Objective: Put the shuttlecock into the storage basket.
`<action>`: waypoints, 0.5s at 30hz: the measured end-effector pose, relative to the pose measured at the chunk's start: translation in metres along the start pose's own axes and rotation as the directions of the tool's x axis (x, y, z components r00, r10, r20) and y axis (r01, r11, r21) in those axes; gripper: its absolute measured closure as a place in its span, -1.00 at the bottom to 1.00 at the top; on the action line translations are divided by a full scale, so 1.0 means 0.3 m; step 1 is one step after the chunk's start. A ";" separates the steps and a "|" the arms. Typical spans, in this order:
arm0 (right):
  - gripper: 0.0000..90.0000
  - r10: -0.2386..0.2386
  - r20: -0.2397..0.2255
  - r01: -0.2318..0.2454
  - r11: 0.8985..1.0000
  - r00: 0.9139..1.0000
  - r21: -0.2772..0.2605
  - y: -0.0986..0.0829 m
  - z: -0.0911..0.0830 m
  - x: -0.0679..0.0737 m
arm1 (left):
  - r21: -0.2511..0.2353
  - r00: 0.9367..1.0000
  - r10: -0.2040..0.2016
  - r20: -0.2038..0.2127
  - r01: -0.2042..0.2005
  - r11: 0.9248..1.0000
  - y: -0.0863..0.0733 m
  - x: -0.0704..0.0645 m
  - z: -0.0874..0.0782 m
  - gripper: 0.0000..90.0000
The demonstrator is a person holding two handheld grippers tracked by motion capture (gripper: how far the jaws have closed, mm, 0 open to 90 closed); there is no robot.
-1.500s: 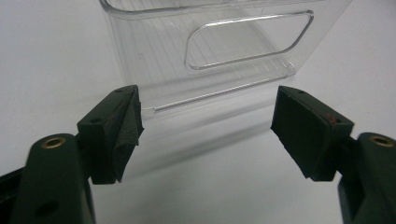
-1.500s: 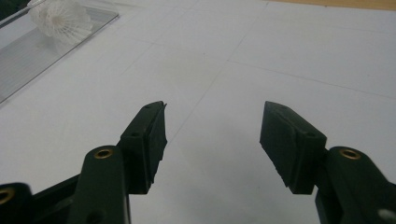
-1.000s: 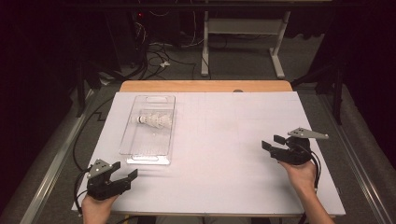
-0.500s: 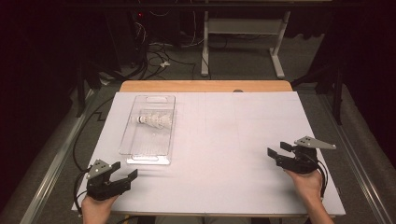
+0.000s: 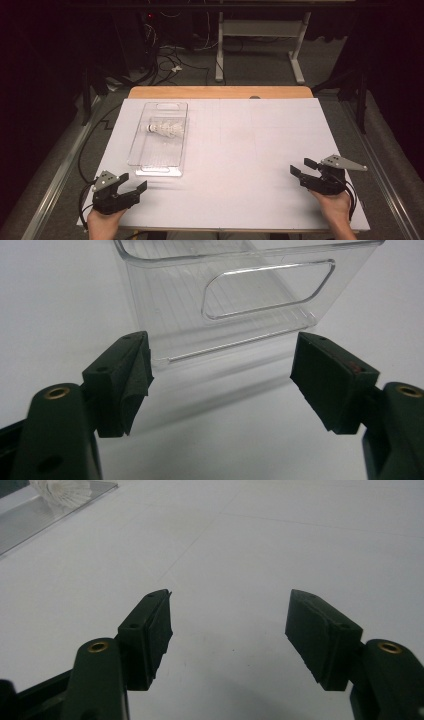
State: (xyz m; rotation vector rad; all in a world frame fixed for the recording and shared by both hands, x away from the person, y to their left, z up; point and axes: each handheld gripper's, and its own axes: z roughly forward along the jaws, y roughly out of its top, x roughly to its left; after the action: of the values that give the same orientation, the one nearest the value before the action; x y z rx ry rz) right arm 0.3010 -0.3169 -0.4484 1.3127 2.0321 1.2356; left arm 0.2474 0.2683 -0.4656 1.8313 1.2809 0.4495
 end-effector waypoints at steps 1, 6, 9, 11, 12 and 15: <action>-0.22 0.002 -0.001 -0.002 1.000 1.000 -0.004 -0.003 -0.004 0.002 | -0.001 1.000 -0.001 0.000 0.001 1.000 0.000 0.000 0.000 -0.44; -0.25 -0.003 0.000 0.003 1.000 1.000 -0.020 -0.015 -0.024 0.007 | -0.001 1.000 0.007 0.000 -0.007 1.000 0.002 -0.003 0.002 -0.44; -0.27 0.005 -0.003 -0.005 1.000 1.000 -0.025 -0.025 -0.027 0.002 | 0.000 1.000 0.002 0.002 -0.002 1.000 0.002 0.000 0.002 -0.44; -0.27 0.006 -0.001 -0.006 1.000 1.000 -0.021 -0.028 -0.027 0.002 | -0.003 1.000 0.001 0.002 -0.001 1.000 0.001 0.001 0.000 -0.44; -0.27 0.003 0.001 -0.003 1.000 1.000 -0.020 -0.029 -0.026 0.002 | -0.004 1.000 0.000 0.002 0.000 1.000 0.001 0.001 0.000 -0.44; -0.27 -0.006 -0.001 0.006 1.000 1.000 -0.023 -0.033 -0.030 0.007 | -0.003 1.000 0.002 0.004 -0.002 1.000 0.001 0.001 0.000 -0.44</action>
State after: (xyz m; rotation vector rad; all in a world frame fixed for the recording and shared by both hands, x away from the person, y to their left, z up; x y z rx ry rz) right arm 0.2885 -0.3208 -0.4518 1.2943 2.0151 1.2540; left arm 0.2478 0.2684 -0.4654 1.8298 1.2752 0.4486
